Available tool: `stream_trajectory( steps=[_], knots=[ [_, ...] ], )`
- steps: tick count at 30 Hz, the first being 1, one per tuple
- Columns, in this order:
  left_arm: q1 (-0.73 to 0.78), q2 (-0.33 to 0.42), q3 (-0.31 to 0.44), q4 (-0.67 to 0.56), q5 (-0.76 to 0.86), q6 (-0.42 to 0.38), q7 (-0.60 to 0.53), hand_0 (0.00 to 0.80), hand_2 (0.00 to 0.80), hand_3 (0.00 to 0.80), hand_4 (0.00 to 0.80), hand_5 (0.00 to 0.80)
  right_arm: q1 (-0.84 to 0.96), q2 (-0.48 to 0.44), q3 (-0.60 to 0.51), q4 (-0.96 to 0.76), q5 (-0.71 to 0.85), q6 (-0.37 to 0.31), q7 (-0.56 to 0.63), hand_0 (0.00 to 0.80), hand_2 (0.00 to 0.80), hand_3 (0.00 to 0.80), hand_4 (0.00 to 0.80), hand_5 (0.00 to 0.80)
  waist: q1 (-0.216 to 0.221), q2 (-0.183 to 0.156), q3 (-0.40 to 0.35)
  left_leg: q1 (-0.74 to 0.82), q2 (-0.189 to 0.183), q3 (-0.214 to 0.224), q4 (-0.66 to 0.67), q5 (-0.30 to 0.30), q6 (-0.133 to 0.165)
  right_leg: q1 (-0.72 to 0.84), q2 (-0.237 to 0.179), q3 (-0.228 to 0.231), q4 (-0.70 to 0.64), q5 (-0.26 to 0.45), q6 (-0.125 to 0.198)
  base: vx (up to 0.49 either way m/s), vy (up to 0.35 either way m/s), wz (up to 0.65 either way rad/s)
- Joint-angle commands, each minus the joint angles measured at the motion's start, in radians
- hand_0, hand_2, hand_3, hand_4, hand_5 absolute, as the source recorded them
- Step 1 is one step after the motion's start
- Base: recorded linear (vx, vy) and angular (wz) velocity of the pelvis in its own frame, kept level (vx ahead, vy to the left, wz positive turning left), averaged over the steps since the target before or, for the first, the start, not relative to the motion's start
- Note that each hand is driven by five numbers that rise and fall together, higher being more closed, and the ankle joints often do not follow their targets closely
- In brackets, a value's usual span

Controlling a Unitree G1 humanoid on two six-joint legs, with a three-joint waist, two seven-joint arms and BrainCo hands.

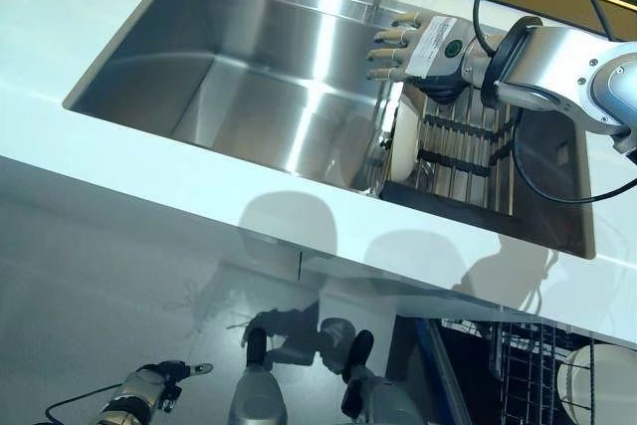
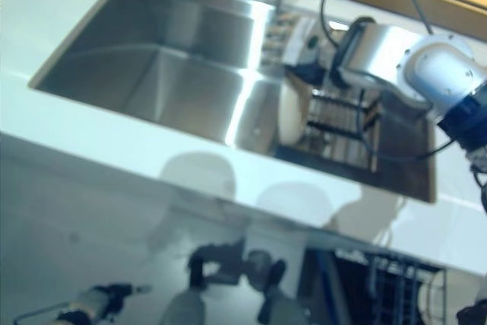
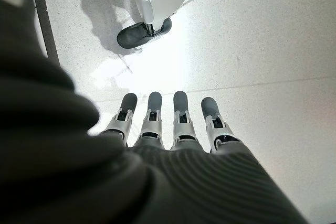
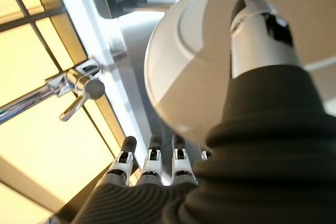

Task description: Take plates into dishwasher

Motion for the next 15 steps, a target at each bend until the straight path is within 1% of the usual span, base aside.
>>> stream_trajectory(
  steps=[1,2,3,4,10,15],
  knots=[
    [-0.018,0.069,-0.015,0.004,-0.029,-0.004,-0.009,0.0,0.0,0.0,0.0,0.0,-0.015,-0.004,0.027,0.009,-0.022,-0.006,0.038,0.264,0.264,0.264,0.264,0.264,0.017,-0.046,0.01,-0.067,-0.023,0.038,-0.011,0.046,0.019,0.066,-0.045,0.044,-0.001,-0.06,0.111,0.0,0.0,0.0],
    [-0.017,0.069,-0.015,0.003,-0.028,-0.003,-0.008,0.0,0.0,0.0,0.0,0.0,-0.008,0.001,0.026,0.016,-0.028,-0.006,0.058,0.402,0.402,0.402,0.402,0.402,0.019,-0.045,0.01,-0.066,-0.024,0.038,-0.011,0.046,0.019,0.068,-0.045,0.044,-0.001,-0.06,0.11,0.0,0.0,0.0],
    [-0.016,0.067,-0.013,0.003,-0.027,-0.003,-0.007,0.0,0.0,0.0,0.0,0.0,-0.001,0.004,0.025,0.026,-0.038,-0.013,0.063,0.521,0.521,0.521,0.521,0.521,0.02,-0.045,0.01,-0.064,-0.024,0.038,-0.011,0.045,0.019,0.07,-0.045,0.043,-0.001,-0.061,0.11,0.0,0.0,0.0],
    [-0.014,0.067,-0.012,0.003,-0.026,-0.005,-0.008,0.0,0.0,0.0,0.0,0.0,0.005,0.006,0.023,0.034,-0.042,-0.019,0.063,0.8,0.8,0.8,0.8,0.8,0.021,-0.046,0.01,-0.063,-0.024,0.038,-0.011,0.045,0.019,0.071,-0.045,0.043,-0.001,-0.062,0.109,0.0,0.0,0.0],
    [-0.008,0.067,-0.011,0.003,-0.021,-0.014,-0.012,0.0,0.0,0.0,0.0,0.0,0.028,0.022,0.016,0.065,-0.08,-0.037,0.057,0.8,0.8,0.8,0.8,0.8,0.025,-0.044,0.004,-0.06,-0.023,0.039,-0.011,0.046,0.018,0.074,-0.046,0.041,-0.001,-0.062,0.108,0.0,0.0,0.0],
    [-0.01,0.065,-0.014,-0.001,-0.021,-0.013,-0.013,0.0,0.0,0.0,0.0,0.0,0.031,0.027,0.015,0.091,-0.102,-0.066,0.011,0.8,0.8,0.8,0.8,0.8,0.026,-0.043,0.003,-0.062,-0.021,0.041,-0.011,0.046,0.018,0.072,-0.046,0.041,-0.001,-0.062,0.108,0.0,0.0,0.0]
  ],
)
